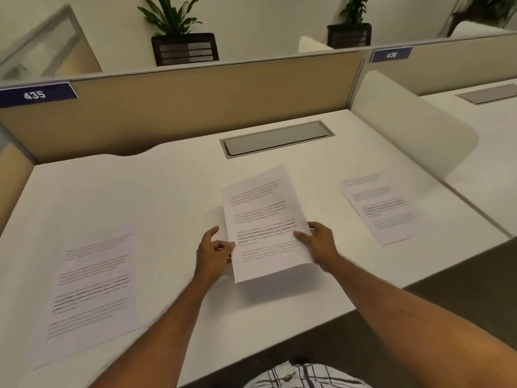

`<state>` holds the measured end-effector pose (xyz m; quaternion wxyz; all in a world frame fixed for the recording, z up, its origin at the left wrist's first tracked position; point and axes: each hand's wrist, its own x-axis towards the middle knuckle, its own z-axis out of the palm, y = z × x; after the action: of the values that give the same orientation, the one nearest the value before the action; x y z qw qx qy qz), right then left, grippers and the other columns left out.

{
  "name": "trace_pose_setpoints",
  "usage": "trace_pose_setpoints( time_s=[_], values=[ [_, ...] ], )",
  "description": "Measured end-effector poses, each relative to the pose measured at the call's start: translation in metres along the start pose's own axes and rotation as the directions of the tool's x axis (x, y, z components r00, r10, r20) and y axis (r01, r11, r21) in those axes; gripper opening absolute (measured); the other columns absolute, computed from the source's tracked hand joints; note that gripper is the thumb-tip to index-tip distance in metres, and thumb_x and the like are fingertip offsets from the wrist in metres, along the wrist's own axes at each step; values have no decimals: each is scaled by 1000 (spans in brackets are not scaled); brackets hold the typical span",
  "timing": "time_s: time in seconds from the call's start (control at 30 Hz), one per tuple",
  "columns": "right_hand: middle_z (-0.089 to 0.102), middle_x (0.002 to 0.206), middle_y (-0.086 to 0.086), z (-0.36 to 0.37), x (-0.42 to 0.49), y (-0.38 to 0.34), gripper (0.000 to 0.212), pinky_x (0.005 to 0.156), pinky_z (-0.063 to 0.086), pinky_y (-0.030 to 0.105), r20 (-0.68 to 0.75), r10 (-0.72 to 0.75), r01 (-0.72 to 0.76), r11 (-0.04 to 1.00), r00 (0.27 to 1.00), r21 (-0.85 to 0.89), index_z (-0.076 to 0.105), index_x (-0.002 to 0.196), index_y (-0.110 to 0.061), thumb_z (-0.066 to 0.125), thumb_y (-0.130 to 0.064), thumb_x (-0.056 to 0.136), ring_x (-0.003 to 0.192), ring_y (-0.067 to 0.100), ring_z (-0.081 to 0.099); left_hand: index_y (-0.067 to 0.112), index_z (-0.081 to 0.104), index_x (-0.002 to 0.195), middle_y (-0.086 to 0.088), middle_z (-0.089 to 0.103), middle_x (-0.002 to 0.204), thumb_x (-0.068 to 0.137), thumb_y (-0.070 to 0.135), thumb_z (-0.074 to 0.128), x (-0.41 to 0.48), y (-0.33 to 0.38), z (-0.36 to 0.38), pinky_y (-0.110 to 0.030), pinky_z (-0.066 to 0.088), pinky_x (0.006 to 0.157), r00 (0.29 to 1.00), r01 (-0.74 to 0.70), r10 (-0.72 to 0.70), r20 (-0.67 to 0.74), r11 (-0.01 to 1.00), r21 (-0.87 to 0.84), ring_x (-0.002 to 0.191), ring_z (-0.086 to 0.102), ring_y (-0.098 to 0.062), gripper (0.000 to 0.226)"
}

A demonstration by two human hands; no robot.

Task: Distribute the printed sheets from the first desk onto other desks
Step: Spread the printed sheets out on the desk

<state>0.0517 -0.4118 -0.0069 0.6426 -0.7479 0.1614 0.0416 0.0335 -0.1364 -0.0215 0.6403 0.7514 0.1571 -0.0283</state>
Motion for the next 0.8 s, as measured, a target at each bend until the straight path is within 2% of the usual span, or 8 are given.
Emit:
trace_pose_setpoints(
  time_s=[0.17,0.33,0.4,0.47,0.57,0.67,0.73,0.8],
  values=[
    [71,103,7,-58,16,10,38,73,60,37,-56,-26,20,995,998,-98,58,113,-11,78,-18,81,85,20,72,4,58,131,-10,71,84,88,4,70,-2,9,64,-39,62,76,999,-31,29,45,998,46,80,70,-21,45],
    [71,108,8,-89,33,18,41,64,54,23,-78,-25,13,989,997,-149,57,116,-14,78,-20,82,81,12,69,0,61,128,-6,70,79,87,3,70,1,16,103,-15,56,65,995,-98,96,16,977,189,71,64,-11,42],
    [70,110,8,-96,40,20,46,70,51,24,-93,-34,11,973,995,-231,56,123,-14,76,-26,83,85,14,66,0,61,128,-8,71,80,87,3,70,3,18,114,-15,54,65,994,-103,106,-1,969,226,71,64,-14,42],
    [66,119,6,-104,46,23,56,85,49,31,-72,-101,59,894,992,-444,51,135,-15,73,-32,85,101,19,61,1,62,127,-12,71,80,88,4,70,4,20,123,-25,57,72,995,-93,101,-19,964,247,72,65,-19,40],
    [48,147,3,-111,50,32,67,112,34,37,114,-199,221,684,973,-696,41,146,-19,68,-41,88,134,23,43,2,63,126,-14,71,81,88,5,69,5,18,134,-33,56,80,995,-63,83,-61,958,281,76,66,-25,38],
    [29,160,0,-114,53,42,73,119,21,38,268,-189,328,534,945,-779,36,150,-24,61,-53,88,147,21,27,8,71,106,-9,68,77,87,6,69,5,14,141,-28,49,74,994,-44,72,-80,952,301,77,62,-26,19],
    [24,162,-1,-117,55,48,73,120,18,38,314,-175,360,466,933,-808,36,150,-25,58,-57,89,149,21,21,12,67,92,-3,65,78,87,13,69,2,11,141,-27,47,66,991,-80,112,-67,927,367,79,62,-26,5],
    [22,163,-2,-121,56,52,70,121,18,38,339,-182,384,437,923,-813,39,149,-26,56,-59,89,150,21,18,15,64,116,-1,65,103,89,28,68,0,6,137,-30,49,75,978,-172,207,-3,821,545,96,62,-24,30]
  ],
)
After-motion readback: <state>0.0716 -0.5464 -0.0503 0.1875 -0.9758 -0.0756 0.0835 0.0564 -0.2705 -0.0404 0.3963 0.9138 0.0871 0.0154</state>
